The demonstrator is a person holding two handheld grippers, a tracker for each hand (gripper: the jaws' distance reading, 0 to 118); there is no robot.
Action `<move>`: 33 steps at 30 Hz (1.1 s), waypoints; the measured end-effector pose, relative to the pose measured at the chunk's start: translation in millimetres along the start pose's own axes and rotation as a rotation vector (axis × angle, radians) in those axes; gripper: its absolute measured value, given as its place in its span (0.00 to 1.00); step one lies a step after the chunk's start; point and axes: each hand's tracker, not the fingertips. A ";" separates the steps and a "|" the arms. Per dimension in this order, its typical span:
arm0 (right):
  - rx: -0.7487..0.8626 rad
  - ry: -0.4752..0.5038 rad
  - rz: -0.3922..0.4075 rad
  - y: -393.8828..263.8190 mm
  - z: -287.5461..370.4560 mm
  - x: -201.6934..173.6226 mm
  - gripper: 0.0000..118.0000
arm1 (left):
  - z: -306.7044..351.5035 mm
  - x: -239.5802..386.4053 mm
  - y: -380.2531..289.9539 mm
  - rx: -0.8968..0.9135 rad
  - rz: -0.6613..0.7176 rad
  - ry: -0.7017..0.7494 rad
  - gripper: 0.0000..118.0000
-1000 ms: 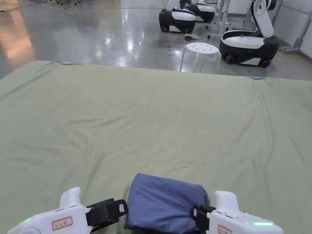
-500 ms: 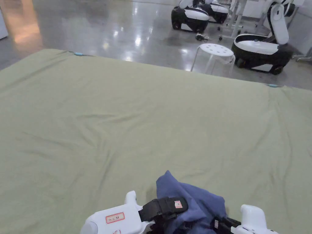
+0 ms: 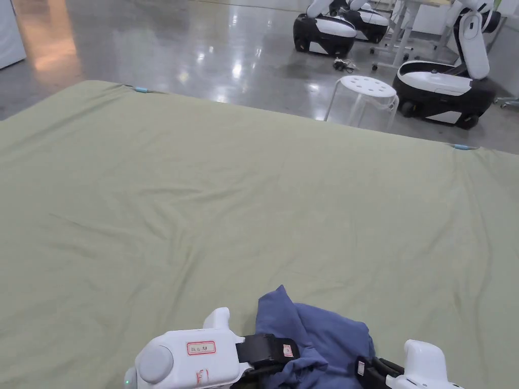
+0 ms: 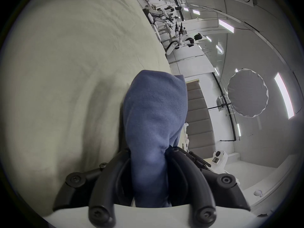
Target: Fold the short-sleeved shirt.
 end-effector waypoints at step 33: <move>0.046 0.028 0.099 -2.9 13.6 -90.8 0.00 | 376.0 -12.1 136.0 0.522 -0.250 0.478 0.63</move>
